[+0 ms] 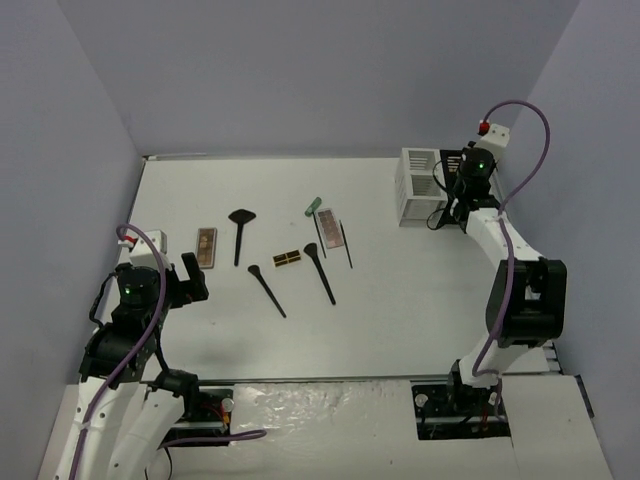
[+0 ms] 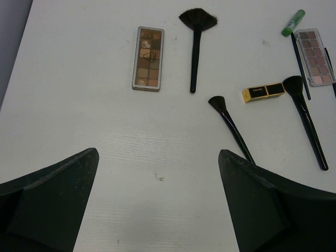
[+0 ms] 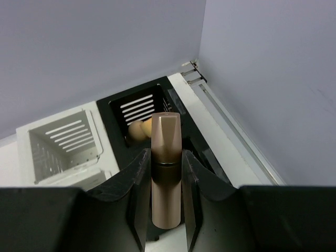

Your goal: Organize the makeup

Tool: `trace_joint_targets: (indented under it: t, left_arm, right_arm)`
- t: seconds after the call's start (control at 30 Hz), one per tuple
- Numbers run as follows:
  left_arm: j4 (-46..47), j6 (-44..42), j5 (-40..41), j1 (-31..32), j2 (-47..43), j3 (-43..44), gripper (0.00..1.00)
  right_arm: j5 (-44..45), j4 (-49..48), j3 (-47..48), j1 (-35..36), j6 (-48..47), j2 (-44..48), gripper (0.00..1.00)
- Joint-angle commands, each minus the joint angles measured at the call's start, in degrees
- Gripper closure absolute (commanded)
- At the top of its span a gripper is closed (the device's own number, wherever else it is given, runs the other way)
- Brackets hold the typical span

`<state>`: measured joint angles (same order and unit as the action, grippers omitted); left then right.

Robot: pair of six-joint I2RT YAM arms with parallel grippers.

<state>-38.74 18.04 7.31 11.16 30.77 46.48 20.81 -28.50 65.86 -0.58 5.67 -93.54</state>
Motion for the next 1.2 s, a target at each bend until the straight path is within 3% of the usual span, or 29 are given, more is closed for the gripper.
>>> trace_joint_targets:
  t: [0.0,0.57,0.7,0.87,1.17]
  left_arm:
    - [2.62,-0.17,-0.16,-0.44,0.17,1.42,0.03]
    - [2.53,-0.15,-0.19,-0.47,1.14,1.51,0.03]
    - [2.53,-0.13,-0.18,-0.52,0.97,1.52,0.03]
    - [2.56,-0.20,-0.28,-0.52,0.85,1.51,0.03]
    - [2.55,-0.05,-0.30,-0.52,-0.20,1.49,0.03]
  right_arm:
    - [-2.51,-7.85,7.56,-2.69,-0.64,-5.22,1.00]
    - [-11.03,-11.42,7.73,-4.37,0.74,-14.30,0.95]
    - [-11.47,-12.43,6.02,-4.35,0.57,-13.59,0.86]
    - [-12.40,-11.82,4.15,-4.34,-0.69,-10.93,0.63]
    - [-13.62,-8.03,-1.21,-2.94,-0.66,1.09,0.49]
